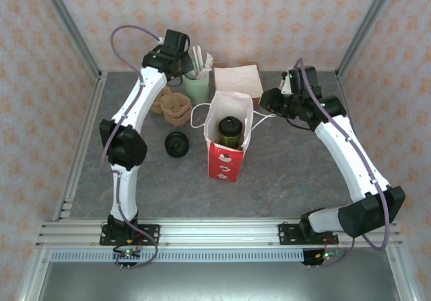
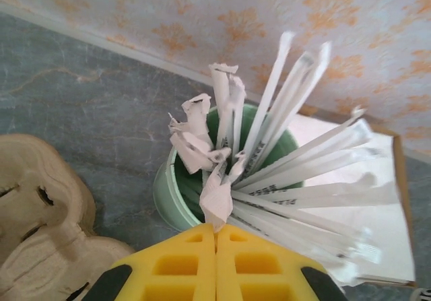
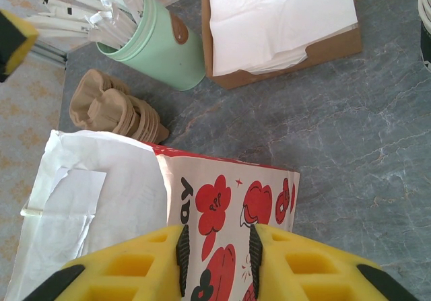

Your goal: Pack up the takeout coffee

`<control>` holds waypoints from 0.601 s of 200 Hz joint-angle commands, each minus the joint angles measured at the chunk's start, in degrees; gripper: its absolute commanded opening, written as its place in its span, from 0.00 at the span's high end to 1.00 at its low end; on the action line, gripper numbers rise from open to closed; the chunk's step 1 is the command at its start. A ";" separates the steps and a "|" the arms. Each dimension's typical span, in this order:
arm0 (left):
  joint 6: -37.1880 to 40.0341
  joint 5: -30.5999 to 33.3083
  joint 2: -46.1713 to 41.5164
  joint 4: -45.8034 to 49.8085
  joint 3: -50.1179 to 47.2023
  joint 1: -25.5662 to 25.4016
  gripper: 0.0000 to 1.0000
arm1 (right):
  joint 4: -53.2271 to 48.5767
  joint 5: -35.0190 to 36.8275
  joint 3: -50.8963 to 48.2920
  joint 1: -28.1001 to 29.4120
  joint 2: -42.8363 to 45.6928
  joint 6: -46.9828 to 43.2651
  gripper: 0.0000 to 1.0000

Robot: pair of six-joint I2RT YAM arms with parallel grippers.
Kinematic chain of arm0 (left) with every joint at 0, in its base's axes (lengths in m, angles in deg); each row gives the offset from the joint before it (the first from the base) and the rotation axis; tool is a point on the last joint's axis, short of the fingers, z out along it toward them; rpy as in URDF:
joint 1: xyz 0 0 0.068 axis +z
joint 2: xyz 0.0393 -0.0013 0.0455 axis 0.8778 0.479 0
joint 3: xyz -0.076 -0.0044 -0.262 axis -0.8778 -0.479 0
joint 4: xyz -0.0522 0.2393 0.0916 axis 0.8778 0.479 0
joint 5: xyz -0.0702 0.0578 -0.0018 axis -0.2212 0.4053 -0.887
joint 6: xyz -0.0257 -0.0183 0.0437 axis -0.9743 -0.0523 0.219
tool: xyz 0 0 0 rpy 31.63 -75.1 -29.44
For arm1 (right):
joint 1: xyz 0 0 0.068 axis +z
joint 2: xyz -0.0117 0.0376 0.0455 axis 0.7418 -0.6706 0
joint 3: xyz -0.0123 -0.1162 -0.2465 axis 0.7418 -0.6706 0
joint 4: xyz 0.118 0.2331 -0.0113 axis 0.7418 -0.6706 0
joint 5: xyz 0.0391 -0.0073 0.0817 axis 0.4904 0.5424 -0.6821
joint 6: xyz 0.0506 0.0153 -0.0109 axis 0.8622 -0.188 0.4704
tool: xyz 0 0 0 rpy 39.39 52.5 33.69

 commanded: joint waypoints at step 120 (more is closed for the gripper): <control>3.33 -1.42 0.72 3.93 4.86 -0.30 0.92 | 0.77 1.57 0.13 0.24 1.80 -1.88 0.68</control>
